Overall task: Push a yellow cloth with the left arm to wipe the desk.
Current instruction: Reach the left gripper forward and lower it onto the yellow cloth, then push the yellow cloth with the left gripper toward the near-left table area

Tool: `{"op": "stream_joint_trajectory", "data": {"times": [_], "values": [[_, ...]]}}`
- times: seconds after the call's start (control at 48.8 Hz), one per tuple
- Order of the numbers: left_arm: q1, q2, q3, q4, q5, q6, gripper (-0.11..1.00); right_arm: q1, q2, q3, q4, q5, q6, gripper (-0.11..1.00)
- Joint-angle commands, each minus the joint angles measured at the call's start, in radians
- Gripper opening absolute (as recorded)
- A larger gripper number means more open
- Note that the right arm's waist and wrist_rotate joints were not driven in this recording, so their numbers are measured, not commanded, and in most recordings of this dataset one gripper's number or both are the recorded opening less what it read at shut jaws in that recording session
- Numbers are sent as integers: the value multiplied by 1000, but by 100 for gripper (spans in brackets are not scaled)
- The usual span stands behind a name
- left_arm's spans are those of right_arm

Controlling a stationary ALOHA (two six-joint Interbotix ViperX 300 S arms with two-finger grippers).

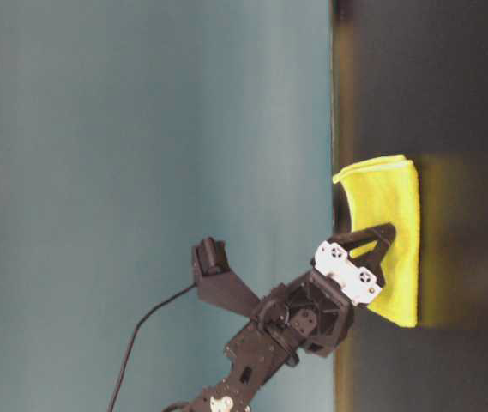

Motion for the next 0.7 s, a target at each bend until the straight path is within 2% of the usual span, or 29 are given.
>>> {"op": "stream_joint_trajectory", "data": {"times": [0.0,0.328,0.676], "values": [[-15,-18,25,3,-8,-2,87,0,9,-8,0,-5,0,0],[-91,-129,190,3,-89,-8,87,0,5,2,0,-5,0,0],[-236,-258,405,3,-133,-17,87,2,-3,2,0,-5,2,0]]}}
